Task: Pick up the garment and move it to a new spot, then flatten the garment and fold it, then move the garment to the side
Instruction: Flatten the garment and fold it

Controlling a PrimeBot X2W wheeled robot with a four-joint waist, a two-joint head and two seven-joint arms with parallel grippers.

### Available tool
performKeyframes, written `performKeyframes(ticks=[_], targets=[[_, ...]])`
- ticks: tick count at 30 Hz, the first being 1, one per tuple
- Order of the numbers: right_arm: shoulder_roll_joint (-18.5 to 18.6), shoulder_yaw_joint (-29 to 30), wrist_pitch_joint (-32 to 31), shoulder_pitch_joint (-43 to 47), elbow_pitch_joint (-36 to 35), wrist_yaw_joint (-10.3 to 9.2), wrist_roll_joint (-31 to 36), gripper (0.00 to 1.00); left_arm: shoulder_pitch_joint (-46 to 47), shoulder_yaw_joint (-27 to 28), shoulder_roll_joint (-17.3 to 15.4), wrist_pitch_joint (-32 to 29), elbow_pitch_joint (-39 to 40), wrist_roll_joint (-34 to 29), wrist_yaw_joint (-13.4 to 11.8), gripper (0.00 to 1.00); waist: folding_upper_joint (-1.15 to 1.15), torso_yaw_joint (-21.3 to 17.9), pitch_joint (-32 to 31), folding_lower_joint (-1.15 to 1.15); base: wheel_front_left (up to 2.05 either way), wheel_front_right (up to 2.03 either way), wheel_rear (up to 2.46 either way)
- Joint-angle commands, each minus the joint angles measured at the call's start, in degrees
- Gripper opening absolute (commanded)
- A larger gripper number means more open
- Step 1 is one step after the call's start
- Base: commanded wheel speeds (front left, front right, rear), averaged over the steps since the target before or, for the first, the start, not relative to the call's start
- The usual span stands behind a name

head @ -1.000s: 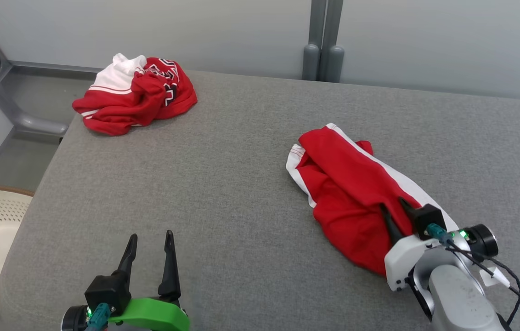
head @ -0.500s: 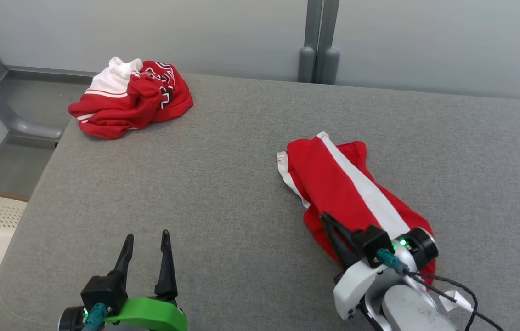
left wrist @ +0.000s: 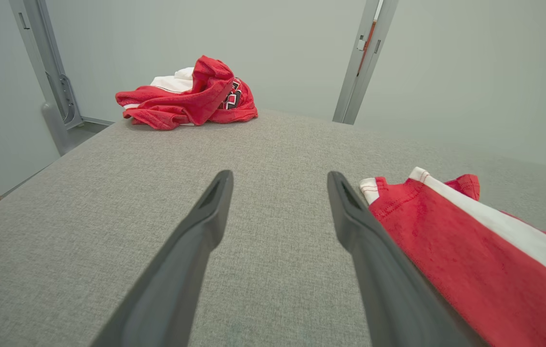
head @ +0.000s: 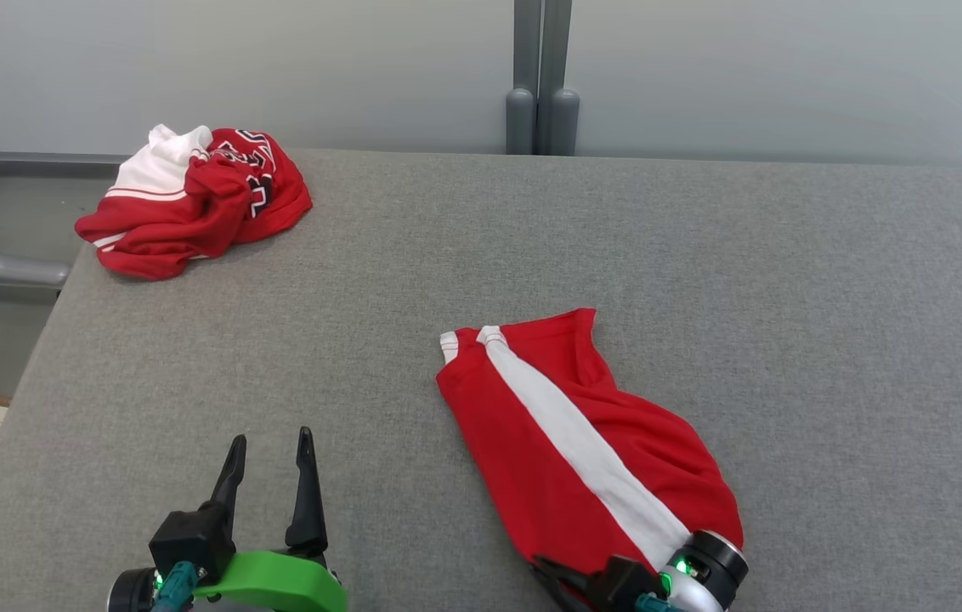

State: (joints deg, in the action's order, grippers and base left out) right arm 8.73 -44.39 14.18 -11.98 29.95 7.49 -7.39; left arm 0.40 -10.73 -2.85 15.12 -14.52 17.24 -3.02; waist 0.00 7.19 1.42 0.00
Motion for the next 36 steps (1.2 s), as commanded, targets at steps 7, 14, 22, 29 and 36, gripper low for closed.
performKeyframes(ticks=[7, 14, 22, 29, 36], targets=[[1.1, -3.0, 0.7, -1.7, -0.1, 0.00, -4.4, 1.00, 0.3, 0.4, -0.1, 0.1, 0.1, -0.3, -0.1, 1.00, 0.00, -1.6, 0.7, 0.00, 0.00, 0.00, 0.00], [1.7, -3.9, 1.0, -0.2, -5.7, 0.00, -7.4, 1.00, 0.1, 0.6, -0.1, 0.1, 0.0, -0.1, -0.4, 1.00, 0.00, -3.8, 0.2, 0.00, 0.00, 0.00, 0.00], [2.5, 9.5, 1.0, 3.7, -15.1, 0.00, -5.1, 1.00, -0.4, 0.6, -0.1, 0.0, 0.2, -0.1, -0.4, 1.00, 0.00, -6.4, -0.3, 0.00, 0.00, 0.00, 0.00], [1.6, 24.9, 0.6, 8.1, -12.8, 0.00, -1.4, 1.00, -0.4, 0.4, -0.1, 0.0, 0.2, -0.3, -0.2, 1.00, 0.00, -6.4, -0.1, 0.00, 0.00, 0.00, 0.00], [1.7, 26.0, -1.9, 7.3, -6.2, 0.00, -4.1, 1.00, 0.5, 0.0, -0.1, 0.0, -0.2, -0.4, 0.0, 1.00, 0.00, -5.0, 0.5, 0.00, 0.00, 0.00, 0.00]])
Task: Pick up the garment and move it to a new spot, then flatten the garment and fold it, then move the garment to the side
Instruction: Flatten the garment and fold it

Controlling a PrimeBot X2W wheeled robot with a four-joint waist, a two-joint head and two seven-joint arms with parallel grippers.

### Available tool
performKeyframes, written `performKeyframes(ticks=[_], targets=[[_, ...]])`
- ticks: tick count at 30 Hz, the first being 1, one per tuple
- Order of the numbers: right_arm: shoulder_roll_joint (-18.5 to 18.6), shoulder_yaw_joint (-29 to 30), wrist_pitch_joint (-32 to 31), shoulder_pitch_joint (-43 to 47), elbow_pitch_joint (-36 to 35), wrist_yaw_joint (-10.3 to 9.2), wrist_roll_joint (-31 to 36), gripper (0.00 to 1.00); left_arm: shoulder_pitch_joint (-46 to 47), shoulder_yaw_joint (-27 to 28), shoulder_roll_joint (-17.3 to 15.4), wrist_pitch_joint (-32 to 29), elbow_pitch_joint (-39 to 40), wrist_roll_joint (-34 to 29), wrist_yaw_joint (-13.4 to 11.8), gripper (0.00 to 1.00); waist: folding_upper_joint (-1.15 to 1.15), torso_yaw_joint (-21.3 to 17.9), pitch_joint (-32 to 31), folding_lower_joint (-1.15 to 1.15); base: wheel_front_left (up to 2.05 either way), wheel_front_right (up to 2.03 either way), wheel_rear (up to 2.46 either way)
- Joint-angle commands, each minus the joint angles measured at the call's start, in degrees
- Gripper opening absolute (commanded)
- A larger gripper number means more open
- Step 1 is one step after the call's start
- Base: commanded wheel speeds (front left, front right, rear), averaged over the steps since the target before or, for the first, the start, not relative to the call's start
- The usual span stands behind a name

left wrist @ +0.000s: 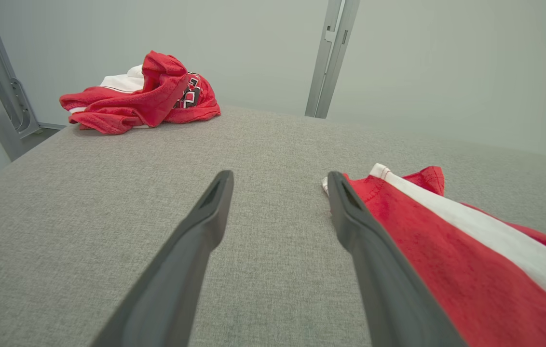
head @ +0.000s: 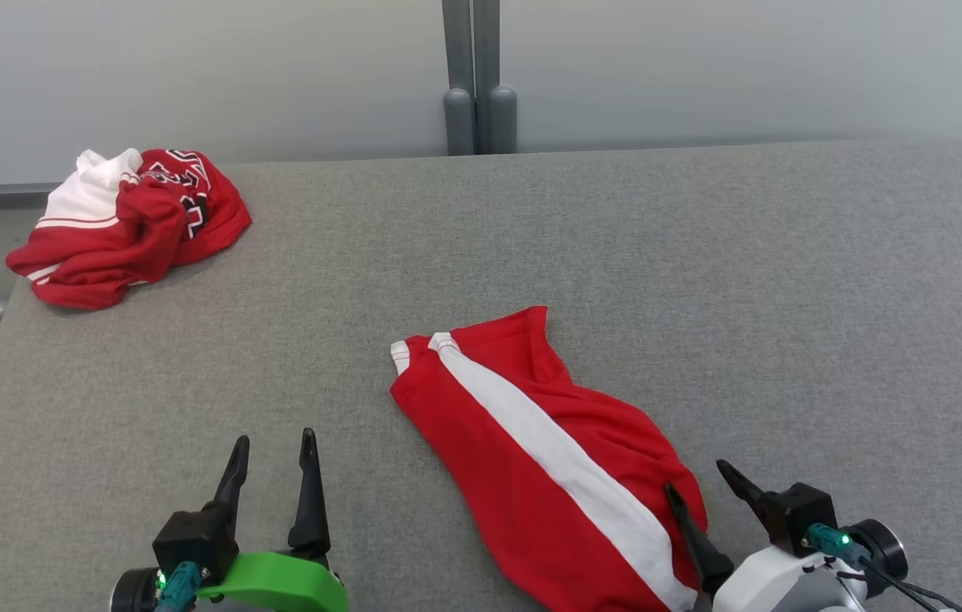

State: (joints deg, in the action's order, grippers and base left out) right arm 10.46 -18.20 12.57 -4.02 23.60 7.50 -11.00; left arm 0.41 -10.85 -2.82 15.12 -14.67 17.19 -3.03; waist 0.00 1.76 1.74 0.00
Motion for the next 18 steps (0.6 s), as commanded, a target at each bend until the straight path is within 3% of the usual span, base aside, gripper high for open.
performKeyframes(ticks=[1, 7, 8, 10, 18], targets=[[0.1, -0.9, -0.7, -1.1, 1.2, -0.02, -1.5, 1.00, 0.6, 0.0, -0.1, 0.0, -0.1, -0.4, 0.0, 1.00, 0.00, 0.7, 0.3, 0.00, 0.00, 0.00, 0.00], [1.8, -7.3, -4.5, -3.2, 5.9, -0.02, -8.2, 0.98, 0.8, -0.3, -0.1, 0.1, -0.4, -0.7, 0.1, 1.00, 0.00, 2.5, 0.7, 0.00, 0.00, 0.00, 0.00], [2.5, -8.5, -4.9, -3.7, 6.5, -0.02, -9.4, 0.45, 0.8, -0.2, -0.1, 0.1, -0.5, -0.7, 0.2, 1.00, 0.00, 2.9, 0.7, 0.00, 0.00, 0.00, 0.00], [3.6, -9.7, -4.6, -4.6, 7.0, -0.02, -11.2, 0.00, 0.8, -0.1, -0.1, 0.1, -0.5, -0.7, 0.2, 1.00, 0.00, 3.4, 0.7, 0.00, 0.00, 0.00, 0.00], [8.7, -6.9, -2.1, -9.0, 9.1, -0.02, -9.8, 0.00, 0.0, -0.3, -0.1, 0.0, -0.4, -0.5, 0.2, 1.00, 0.00, 4.6, 0.5, 0.00, 0.00, 0.00, 0.00]])
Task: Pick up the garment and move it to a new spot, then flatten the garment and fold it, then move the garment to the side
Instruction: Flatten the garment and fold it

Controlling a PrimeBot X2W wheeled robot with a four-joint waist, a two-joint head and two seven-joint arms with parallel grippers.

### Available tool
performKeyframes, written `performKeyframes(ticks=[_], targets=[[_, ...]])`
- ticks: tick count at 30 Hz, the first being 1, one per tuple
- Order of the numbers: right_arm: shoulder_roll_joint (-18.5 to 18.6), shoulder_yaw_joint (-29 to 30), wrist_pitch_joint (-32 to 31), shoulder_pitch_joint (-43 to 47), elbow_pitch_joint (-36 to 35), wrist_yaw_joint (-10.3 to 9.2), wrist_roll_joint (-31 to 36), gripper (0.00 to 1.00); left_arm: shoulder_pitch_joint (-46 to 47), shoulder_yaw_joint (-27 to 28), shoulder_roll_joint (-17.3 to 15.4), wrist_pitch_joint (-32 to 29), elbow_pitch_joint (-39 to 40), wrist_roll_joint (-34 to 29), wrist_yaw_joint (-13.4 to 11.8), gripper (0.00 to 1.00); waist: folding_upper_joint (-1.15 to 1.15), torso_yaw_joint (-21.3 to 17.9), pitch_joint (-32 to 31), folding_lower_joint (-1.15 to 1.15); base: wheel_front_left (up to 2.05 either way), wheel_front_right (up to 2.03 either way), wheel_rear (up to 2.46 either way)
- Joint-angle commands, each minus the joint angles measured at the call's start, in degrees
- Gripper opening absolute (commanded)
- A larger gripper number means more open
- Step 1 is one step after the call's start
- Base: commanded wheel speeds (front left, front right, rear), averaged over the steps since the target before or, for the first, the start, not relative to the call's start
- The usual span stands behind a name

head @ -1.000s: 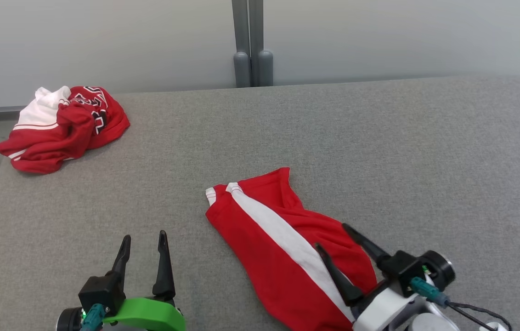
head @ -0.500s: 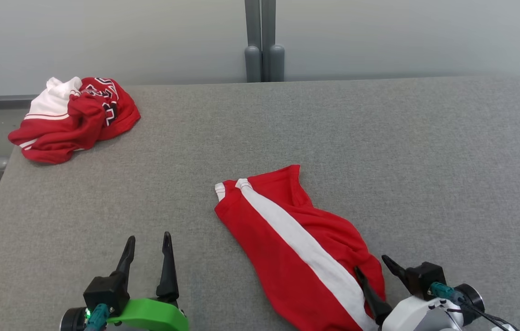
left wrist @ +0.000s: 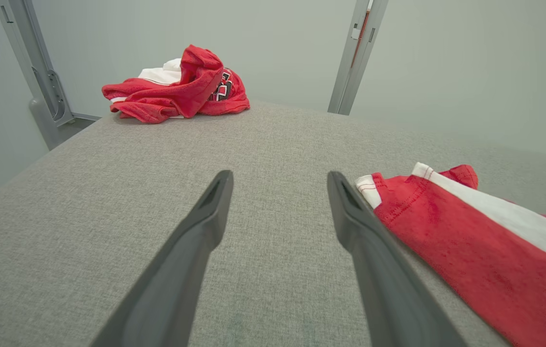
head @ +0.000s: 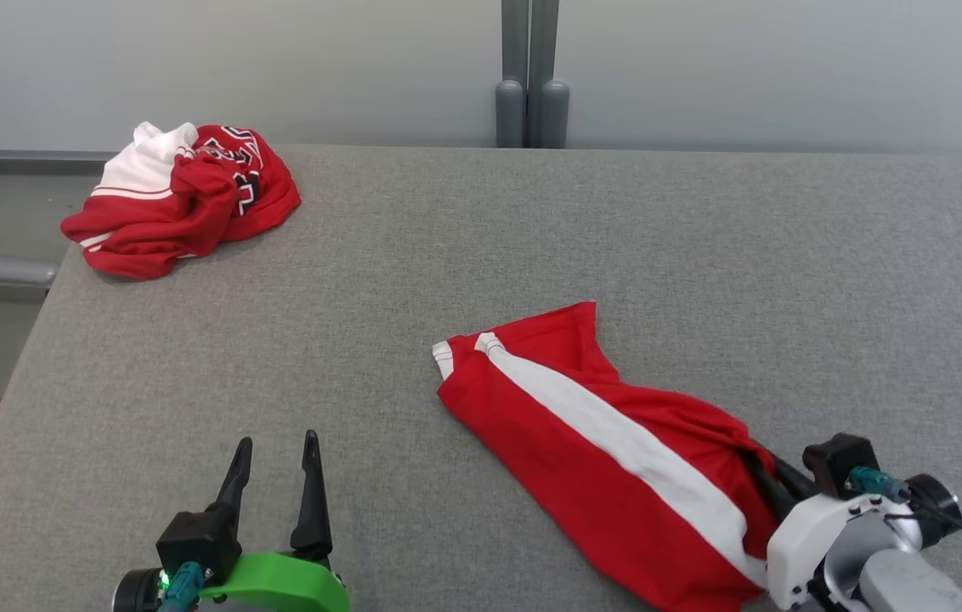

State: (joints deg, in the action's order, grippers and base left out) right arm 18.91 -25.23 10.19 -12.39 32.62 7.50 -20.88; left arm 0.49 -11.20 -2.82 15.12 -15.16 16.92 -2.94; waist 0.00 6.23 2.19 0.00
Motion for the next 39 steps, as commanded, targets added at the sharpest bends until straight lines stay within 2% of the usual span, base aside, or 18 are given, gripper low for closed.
performKeyframes(ticks=[1, 8, 12, 15, 16, 17, 18, 25, 30, 34, 39], targets=[[1.3, 0.6, 0.2, -1.8, 0.4, -0.02, 1.6, 0.00, 0.0, -0.1, -0.1, 0.1, 0.1, -0.1, 0.0, 1.00, 0.00, 0.3, 0.1, 0.00, 0.00, 0.00, 0.00], [6.0, 0.5, -1.5, -10.0, 3.6, -0.02, 9.1, 0.00, 0.9, -0.8, -0.1, 0.0, 0.2, -0.1, 0.2, 1.00, 0.00, 2.2, 1.5, 0.00, 0.00, 0.00, 0.00], [7.0, -0.3, -1.7, -14.6, 7.7, -0.02, 10.7, 0.00, 1.6, -1.0, -0.1, 0.0, 0.3, -0.1, 0.2, 1.00, 0.00, 3.3, 2.5, 0.00, 0.00, 0.00, 0.00], [6.3, -0.5, -0.5, -17.8, 11.4, -0.02, 11.6, 0.00, 1.8, -1.2, -0.1, 0.0, 0.3, 0.0, 0.1, 1.00, 0.00, 4.0, 3.2, 0.00, 0.00, 0.00, 0.00], [5.9, -0.5, -0.2, -18.5, 12.5, -0.02, 11.8, 0.28, 1.8, -1.2, -0.1, 0.0, 0.3, 0.1, 0.0, 1.00, 0.00, 4.1, 3.2, 0.00, 0.00, 0.00, 0.00], [5.4, -0.3, 0.3, -19.3, 13.7, -0.02, 12.0, 0.88, 1.8, -1.3, -0.1, 0.0, 0.3, 0.1, -0.1, 1.00, 0.00, 4.2, 3.3, 0.00, 0.00, 0.00, 0.00], [5.2, -0.1, 0.7, -20.0, 14.6, -0.02, 12.3, 1.00, 1.9, -1.3, -0.1, 0.0, 0.3, 0.2, -0.2, 1.00, 0.00, 4.3, 3.4, 0.00, 0.00, 0.00, 0.00], [3.1, 1.9, 4.0, -22.5, 18.4, -0.02, 13.9, 1.00, 1.4, -0.8, -0.1, 0.0, 0.5, 0.3, -0.7, 1.00, 0.00, 3.2, 2.9, 0.00, 0.00, 0.00, 0.00], [-0.6, 4.7, 5.0, -21.9, 12.7, -0.02, 14.8, 1.00, 1.1, -0.6, -0.1, 0.0, 0.6, 0.1, -0.4, 1.00, 0.00, 1.9, 2.7, 0.00, 0.00, 0.00, 0.00], [-3.6, 0.3, 5.0, -19.2, 5.8, -0.02, 13.8, 1.00, 1.5, -1.1, -0.1, 0.0, 0.6, 0.2, -0.3, 1.00, 0.00, 1.9, 2.8, 0.00, 0.00, 0.00, 0.00], [-5.4, -9.9, 5.0, -19.0, 4.1, -0.02, 10.4, 1.00, 2.3, -1.7, -0.1, 0.0, 0.2, 0.5, -0.2, 1.00, 0.00, 3.5, 3.1, 0.00, 0.00, 0.00, 0.00]])
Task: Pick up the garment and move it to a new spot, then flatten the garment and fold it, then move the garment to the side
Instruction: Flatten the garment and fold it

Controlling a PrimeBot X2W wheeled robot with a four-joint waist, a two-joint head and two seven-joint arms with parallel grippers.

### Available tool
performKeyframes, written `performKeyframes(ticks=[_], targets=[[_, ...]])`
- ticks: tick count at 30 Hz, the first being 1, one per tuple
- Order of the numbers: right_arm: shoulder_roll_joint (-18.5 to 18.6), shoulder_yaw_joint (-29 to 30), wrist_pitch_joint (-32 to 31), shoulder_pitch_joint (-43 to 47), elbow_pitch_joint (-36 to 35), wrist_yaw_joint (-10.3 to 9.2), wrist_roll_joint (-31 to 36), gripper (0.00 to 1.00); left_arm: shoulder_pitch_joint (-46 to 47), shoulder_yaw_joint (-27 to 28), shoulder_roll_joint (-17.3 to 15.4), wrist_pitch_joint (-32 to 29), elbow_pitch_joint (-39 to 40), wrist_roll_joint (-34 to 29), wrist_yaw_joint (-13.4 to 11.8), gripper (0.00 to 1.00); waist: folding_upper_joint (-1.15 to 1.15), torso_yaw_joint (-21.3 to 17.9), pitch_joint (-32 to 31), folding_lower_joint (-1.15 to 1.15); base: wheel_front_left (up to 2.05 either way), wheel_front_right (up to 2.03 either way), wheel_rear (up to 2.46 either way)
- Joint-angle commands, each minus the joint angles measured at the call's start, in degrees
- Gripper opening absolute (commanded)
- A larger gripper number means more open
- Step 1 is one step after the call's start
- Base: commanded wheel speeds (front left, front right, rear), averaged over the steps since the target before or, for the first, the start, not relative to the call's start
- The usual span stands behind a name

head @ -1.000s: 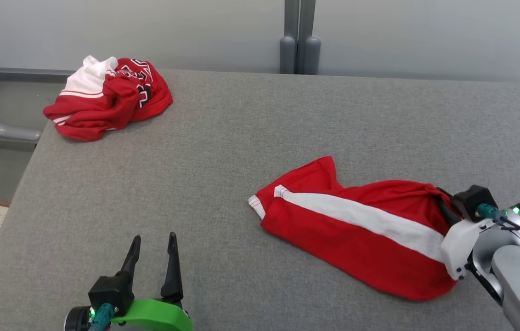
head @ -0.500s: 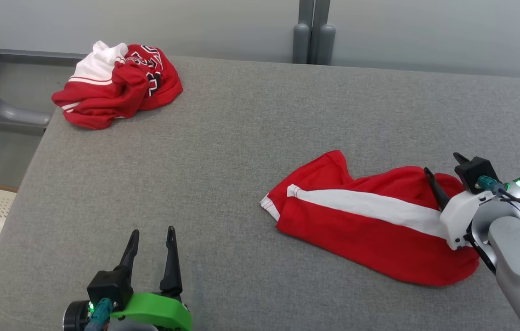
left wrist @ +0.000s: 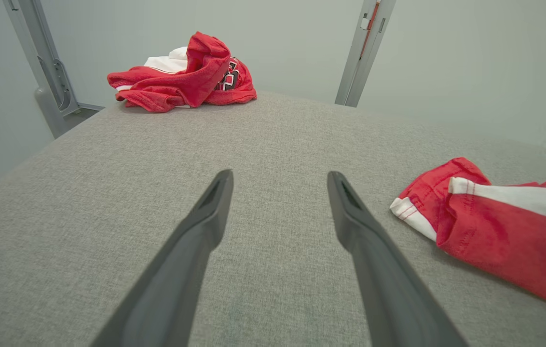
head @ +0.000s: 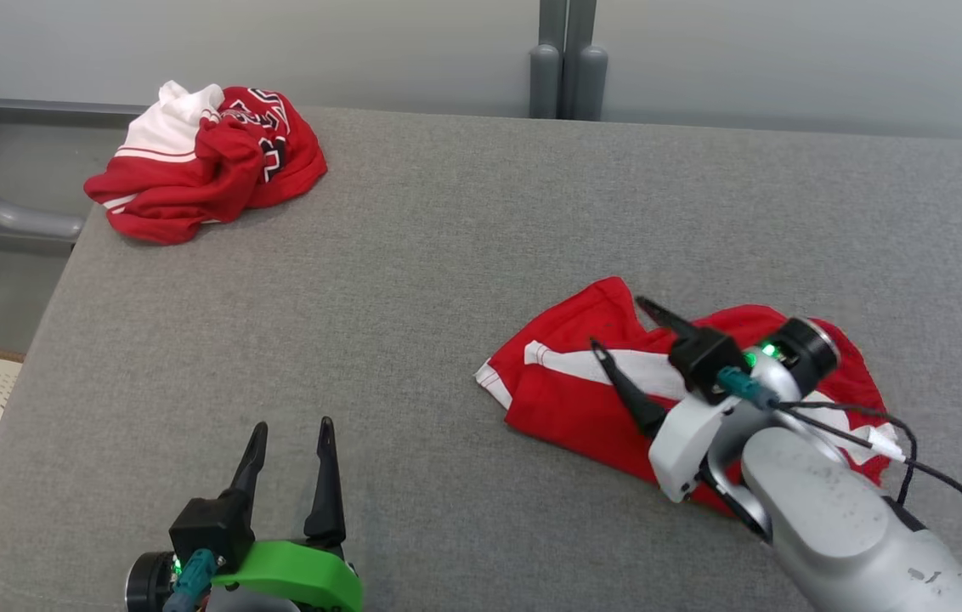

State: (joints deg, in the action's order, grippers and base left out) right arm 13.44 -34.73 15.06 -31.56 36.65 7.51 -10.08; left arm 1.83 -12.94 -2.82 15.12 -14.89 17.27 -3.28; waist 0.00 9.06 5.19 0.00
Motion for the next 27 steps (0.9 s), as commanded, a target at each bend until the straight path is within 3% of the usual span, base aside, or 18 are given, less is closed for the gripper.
performKeyframes(ticks=[1, 11, 12, 13, 16, 17, 27], targets=[[0.0, -2.6, 0.0, -0.3, 0.5, -0.04, -1.6, 1.00, 1.1, -0.1, -0.1, 0.0, -0.1, 0.3, 0.2, 1.00, 0.00, 1.1, 0.2, 0.00, 0.00, 0.00, 0.00], [0.1, -15.0, -2.8, -5.1, 8.7, -0.04, -9.4, 1.00, 1.8, -0.8, -0.1, 0.0, 0.0, 1.3, -0.5, 1.00, 0.00, 5.8, 1.1, 0.00, 0.00, 0.00, 0.00], [0.1, -15.9, -3.3, -5.6, 9.8, -0.04, -9.9, 0.76, 1.8, -0.9, -0.1, 0.0, 0.0, 1.4, -0.6, 1.00, 0.00, 6.1, 1.2, 0.00, 0.00, 0.00, 0.00], [0.1, -16.7, -3.6, -6.0, 10.5, -0.04, -10.4, 0.42, 1.8, -0.9, -0.1, 0.0, 0.1, 1.5, -0.7, 1.00, 0.00, 6.3, 1.1, 0.00, 0.00, 0.00, 0.00], [0.0, -18.1, -4.7, -6.9, 12.7, -0.04, -12.5, 0.06, 1.6, -0.9, -0.1, 0.0, 0.2, 1.7, -0.9, 1.00, 0.00, 6.8, 1.1, 0.00, 0.00, 0.00, 0.00], [0.0, -18.4, -4.8, -7.3, 13.3, -0.04, -13.0, 0.00, 1.5, -0.8, -0.1, 0.0, 0.2, 1.7, -0.8, 1.00, 0.00, 6.8, 1.1, 0.00, 0.00, 0.00, 0.00], [-1.1, -20.4, -1.1, -9.3, 11.8, -0.04, -13.8, 0.00, 0.8, -0.5, -0.1, 0.0, 0.4, 1.7, -1.1, 1.00, 0.00, 5.4, 0.5, 0.00, 0.00, 0.00, 0.00]])
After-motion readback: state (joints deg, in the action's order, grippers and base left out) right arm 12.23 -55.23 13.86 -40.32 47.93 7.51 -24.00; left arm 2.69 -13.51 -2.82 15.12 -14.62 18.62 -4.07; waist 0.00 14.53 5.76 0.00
